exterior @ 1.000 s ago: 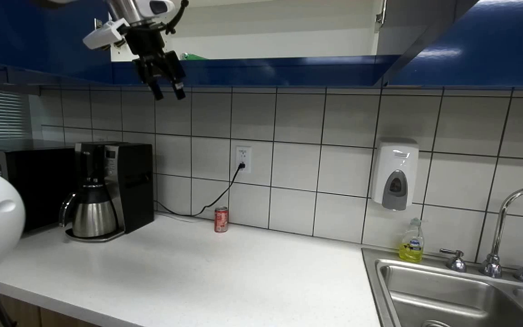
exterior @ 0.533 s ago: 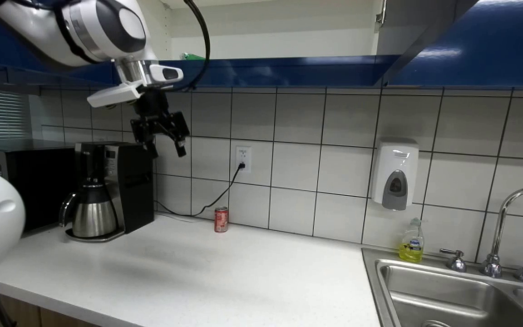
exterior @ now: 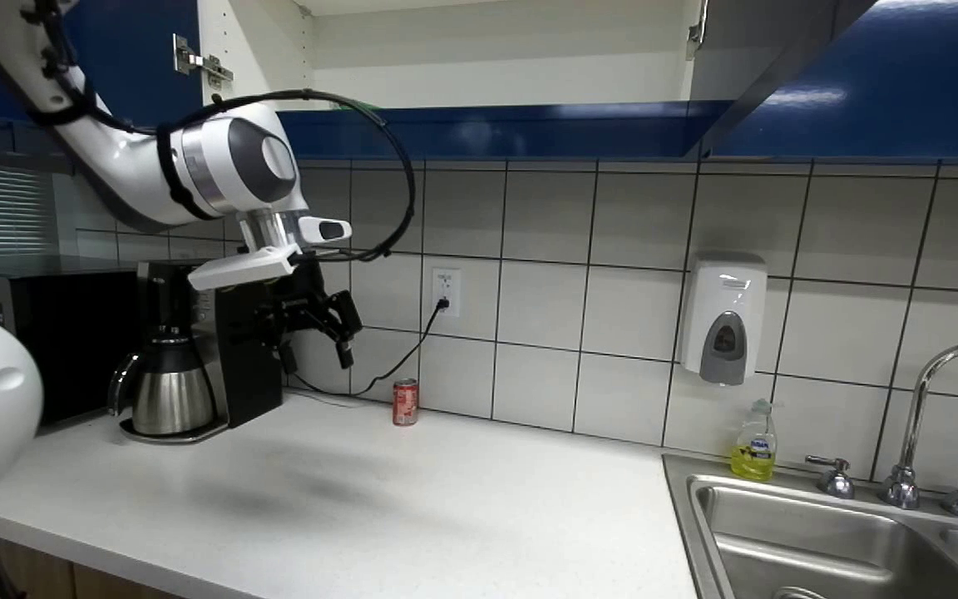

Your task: Put the green snack bar in the top cabinet

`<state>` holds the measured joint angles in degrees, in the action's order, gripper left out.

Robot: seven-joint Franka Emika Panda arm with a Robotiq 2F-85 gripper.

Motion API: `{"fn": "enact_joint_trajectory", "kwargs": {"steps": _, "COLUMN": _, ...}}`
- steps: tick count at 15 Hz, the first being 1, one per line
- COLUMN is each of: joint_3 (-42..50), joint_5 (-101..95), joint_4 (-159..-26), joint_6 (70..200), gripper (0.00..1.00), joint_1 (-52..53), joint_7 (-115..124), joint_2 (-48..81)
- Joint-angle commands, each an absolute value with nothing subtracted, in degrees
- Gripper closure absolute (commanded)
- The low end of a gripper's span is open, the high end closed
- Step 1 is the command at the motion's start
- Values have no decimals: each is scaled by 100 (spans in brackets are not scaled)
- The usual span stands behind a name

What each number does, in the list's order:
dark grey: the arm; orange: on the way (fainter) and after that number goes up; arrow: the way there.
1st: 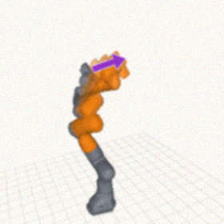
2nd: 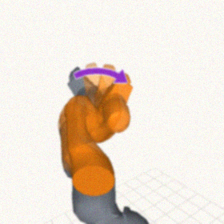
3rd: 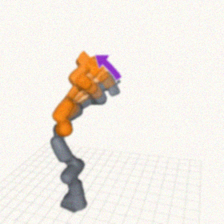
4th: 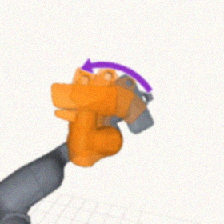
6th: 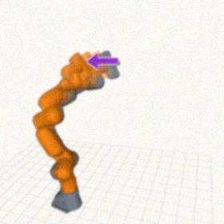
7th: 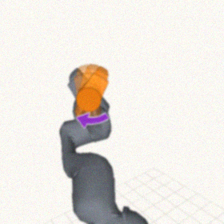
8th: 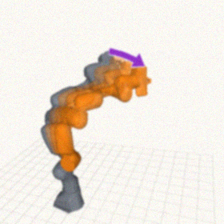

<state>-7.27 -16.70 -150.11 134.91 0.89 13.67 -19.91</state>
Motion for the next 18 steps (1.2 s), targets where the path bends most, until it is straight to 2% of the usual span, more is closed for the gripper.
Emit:
{"fn": "enact_joint_trajectory", "kwargs": {"steps": 1, "joint_3": -749, "joint_5": -1706, "joint_4": -15019, "joint_6": 13523, "gripper": 0, "joint_1": 61, "joint_7": 1355, "joint_2": -1894}}
{"fn": "enact_joint_trajectory", "kwargs": {"steps": 18, "joint_3": -745, "joint_5": -1743, "joint_4": -15020, "joint_6": 13571, "gripper": 0, "joint_1": 62, "joint_7": 1358, "joint_2": -1795}}
